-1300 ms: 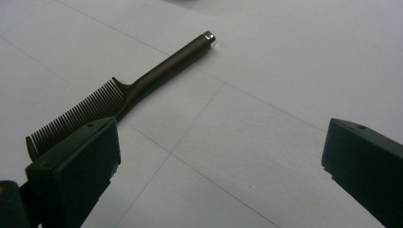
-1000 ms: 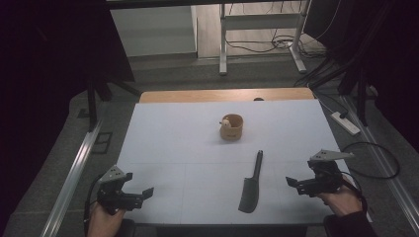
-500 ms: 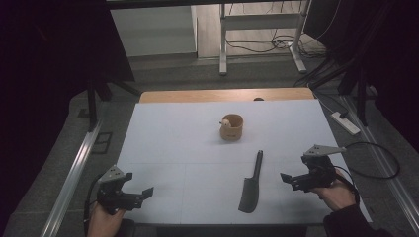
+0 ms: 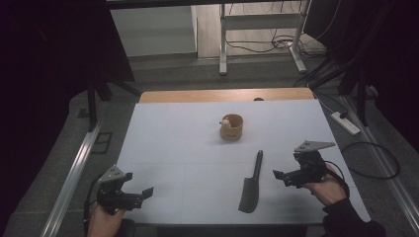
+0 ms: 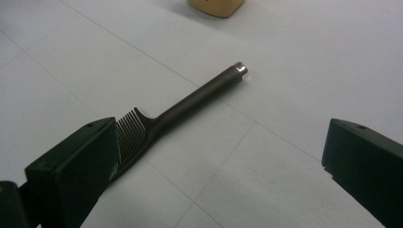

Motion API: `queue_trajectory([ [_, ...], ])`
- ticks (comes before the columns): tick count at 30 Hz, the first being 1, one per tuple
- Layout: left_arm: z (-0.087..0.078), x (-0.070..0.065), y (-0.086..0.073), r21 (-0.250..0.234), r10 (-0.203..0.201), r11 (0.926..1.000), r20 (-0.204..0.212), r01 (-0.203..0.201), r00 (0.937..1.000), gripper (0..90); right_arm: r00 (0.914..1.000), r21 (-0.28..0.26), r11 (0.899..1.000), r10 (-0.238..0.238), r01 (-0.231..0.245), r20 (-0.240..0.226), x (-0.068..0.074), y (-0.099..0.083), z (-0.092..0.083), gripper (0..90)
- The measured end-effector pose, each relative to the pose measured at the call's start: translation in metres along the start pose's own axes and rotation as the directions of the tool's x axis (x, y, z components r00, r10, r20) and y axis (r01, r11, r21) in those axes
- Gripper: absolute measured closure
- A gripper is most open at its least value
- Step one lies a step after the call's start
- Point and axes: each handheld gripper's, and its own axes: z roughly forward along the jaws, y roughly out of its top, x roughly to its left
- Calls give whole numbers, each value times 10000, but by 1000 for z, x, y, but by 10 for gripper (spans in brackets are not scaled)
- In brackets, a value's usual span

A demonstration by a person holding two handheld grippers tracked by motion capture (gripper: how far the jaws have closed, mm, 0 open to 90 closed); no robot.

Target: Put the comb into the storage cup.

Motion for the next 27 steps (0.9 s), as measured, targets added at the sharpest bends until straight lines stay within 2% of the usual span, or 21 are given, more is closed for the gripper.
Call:
queue_trajectory([
  [12, 0, 0, 0, -10, -10, 10000, 4, 10, 10000, 1, 9998, 273, 9996, -2, 8, -199, 2, 11, 13, 0],
  [22, 0, 0, 0, -41, -40, 10000, 35, 40, 10000, 1, 9998, 547, 9983, -183, 187, -67, 3, 20, 21, 0],
  [27, 0, 0, 0, -34, -38, 10000, 43, 38, 10000, 2, 9996, 735, 9970, -215, 227, -162, 6, 27, 27, 0],
])
